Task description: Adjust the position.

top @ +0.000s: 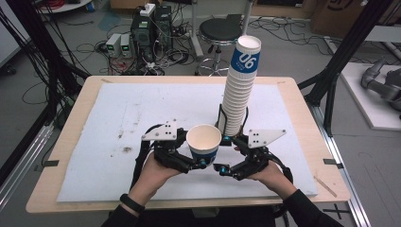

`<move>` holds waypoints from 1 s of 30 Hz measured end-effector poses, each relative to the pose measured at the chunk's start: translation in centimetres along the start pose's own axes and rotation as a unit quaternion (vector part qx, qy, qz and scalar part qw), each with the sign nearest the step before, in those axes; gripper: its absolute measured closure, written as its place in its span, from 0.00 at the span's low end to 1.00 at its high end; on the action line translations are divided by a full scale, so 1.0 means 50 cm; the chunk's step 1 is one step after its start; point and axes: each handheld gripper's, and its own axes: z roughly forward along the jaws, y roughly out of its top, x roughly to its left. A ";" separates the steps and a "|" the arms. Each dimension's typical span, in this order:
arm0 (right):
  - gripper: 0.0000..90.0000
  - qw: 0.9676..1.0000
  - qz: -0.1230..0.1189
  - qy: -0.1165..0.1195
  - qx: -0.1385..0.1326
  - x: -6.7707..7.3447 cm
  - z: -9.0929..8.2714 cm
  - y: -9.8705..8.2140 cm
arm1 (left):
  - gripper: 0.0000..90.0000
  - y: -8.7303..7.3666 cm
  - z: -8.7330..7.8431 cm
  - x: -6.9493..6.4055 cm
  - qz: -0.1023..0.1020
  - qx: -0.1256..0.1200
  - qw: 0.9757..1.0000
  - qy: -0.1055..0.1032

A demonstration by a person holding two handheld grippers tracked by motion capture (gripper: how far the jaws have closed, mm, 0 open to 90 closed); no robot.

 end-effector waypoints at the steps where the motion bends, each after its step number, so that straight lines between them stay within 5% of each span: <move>1: 0.20 1.000 -0.001 -0.001 0.001 0.001 0.002 0.000 | 0.28 0.000 0.000 0.000 0.002 0.001 1.000 -0.001; 20: 0.21 1.000 0.015 0.017 0.010 0.013 0.044 -0.012 | 0.28 -0.004 0.023 -0.010 -0.002 0.005 1.000 -0.013; 22: 0.31 1.000 0.013 0.017 0.010 0.013 0.045 -0.013 | 0.27 -0.004 0.025 -0.010 -0.001 0.007 1.000 -0.014; 30: 0.33 1.000 0.006 0.016 0.008 0.015 0.044 -0.013 | 0.26 -0.004 0.025 -0.011 -0.001 0.004 1.000 -0.016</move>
